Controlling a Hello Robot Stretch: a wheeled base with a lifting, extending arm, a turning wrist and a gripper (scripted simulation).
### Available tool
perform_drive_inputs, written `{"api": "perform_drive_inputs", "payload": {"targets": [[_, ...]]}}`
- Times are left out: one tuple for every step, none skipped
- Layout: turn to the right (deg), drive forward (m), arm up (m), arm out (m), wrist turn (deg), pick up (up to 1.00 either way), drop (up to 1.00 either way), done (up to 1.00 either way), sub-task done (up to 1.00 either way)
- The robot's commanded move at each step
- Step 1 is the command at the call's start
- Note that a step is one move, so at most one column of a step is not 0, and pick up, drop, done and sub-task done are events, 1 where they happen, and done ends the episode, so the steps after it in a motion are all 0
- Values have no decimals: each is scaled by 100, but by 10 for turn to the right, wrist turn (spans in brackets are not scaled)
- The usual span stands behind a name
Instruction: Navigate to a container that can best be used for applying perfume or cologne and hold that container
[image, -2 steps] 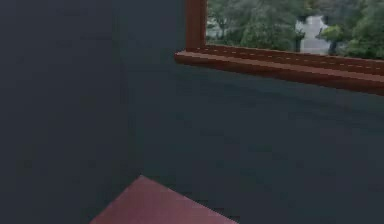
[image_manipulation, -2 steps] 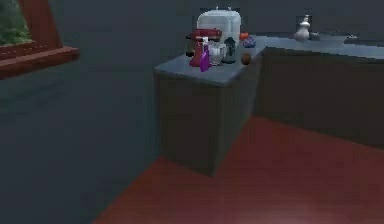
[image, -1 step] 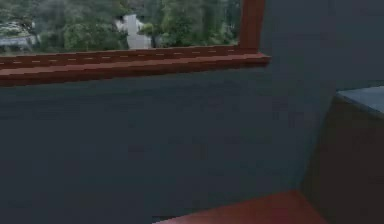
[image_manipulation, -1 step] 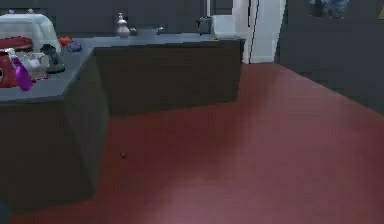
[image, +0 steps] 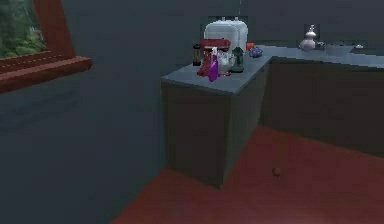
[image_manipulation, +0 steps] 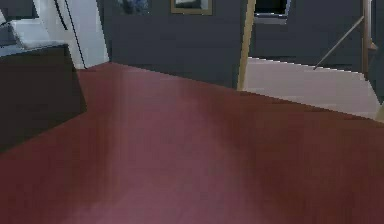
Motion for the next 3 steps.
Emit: {"api": "perform_drive_inputs", "payload": {"targets": [[30,0,0,0,0,0,0,0,0],[0,65,0,0,0,0,0,0,0],[-450,0,0,0,0,0,0,0,0]]}}
